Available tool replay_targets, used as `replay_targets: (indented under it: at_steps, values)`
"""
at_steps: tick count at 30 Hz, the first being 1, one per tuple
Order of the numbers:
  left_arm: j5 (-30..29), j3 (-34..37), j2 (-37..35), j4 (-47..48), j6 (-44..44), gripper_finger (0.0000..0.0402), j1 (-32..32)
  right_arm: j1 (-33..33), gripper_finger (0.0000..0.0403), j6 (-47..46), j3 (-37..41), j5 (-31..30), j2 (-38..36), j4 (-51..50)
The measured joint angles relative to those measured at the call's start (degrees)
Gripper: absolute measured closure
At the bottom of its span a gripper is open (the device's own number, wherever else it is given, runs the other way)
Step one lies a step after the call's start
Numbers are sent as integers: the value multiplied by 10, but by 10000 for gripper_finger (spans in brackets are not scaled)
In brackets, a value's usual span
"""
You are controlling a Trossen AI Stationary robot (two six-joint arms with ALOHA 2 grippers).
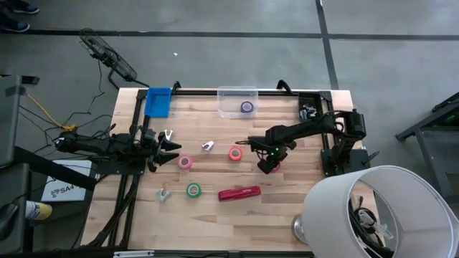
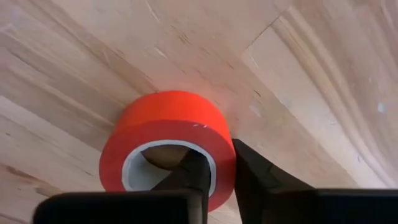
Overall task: Pick and place Stapler, Stapler remover, tape
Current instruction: Put the red tape into the transparent bin
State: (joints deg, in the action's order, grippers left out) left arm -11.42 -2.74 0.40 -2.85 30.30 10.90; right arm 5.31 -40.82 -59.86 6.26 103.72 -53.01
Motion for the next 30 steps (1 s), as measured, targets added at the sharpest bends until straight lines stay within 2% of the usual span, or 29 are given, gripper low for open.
replay_targets:
  at_steps: [9,18,23,30]
  values:
    - [0,0,0,0,0,173,0,32,365,42,-15,-6,-54,19]
    - [0,0,0,0,0,173,0,104,369,167,-127,-46,-63,42]
    - [0,0,0,0,0,173,0,142,364,246,-192,-79,-48,50]
    - [0,0,0,0,0,173,0,183,369,340,-268,-120,9,83]
